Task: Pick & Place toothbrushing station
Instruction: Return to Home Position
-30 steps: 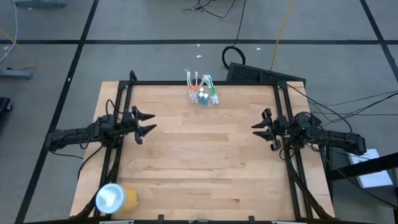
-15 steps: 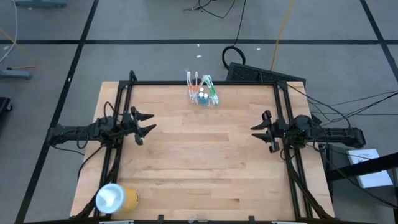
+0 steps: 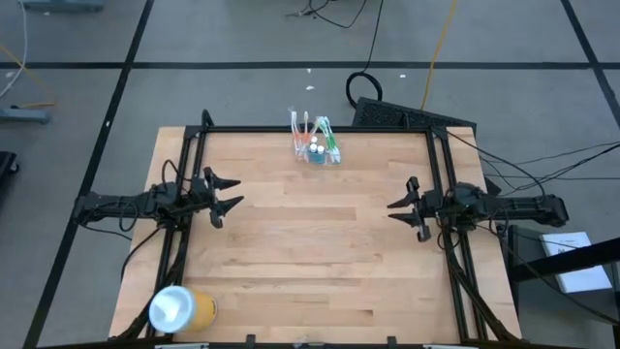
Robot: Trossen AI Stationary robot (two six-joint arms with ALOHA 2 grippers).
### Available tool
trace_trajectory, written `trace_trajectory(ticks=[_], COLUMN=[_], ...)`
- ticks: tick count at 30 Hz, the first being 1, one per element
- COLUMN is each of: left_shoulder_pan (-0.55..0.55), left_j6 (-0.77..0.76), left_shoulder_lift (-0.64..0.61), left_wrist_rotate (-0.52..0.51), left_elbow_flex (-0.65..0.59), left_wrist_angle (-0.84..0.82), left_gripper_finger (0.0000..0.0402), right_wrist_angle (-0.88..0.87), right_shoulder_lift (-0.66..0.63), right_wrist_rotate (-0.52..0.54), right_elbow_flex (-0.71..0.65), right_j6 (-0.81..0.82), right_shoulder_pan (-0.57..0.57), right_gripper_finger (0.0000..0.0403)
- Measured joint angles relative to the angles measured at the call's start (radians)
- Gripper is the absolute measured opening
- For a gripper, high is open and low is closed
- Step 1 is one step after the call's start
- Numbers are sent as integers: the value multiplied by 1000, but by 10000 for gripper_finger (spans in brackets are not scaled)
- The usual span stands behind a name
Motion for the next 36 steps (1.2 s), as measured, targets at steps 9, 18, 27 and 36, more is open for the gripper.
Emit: trace_trajectory(ticks=[9, 18, 27, 36], left_shoulder_pan=[0, 0, 0, 0], left_j6=[31, 83, 84, 84], left_shoulder_lift=[0, 0, 0, 0], left_wrist_rotate=[3, 5, 5, 5], left_elbow_flex=[-4, -3, -2, -2], left_wrist_angle=[65, 64, 67, 67], left_gripper_finger=[253, 253, 253, 253], right_wrist_angle=[-10, -9, -8, -8], right_shoulder_lift=[0, 0, 0, 0], right_wrist_rotate=[35, 34, 33, 33], right_elbow_flex=[-1, -1, -1, -1], right_j6=[-23, -23, -23, -23], right_shoulder_pan=[0, 0, 0, 0], right_gripper_finger=[105, 105, 105, 105])
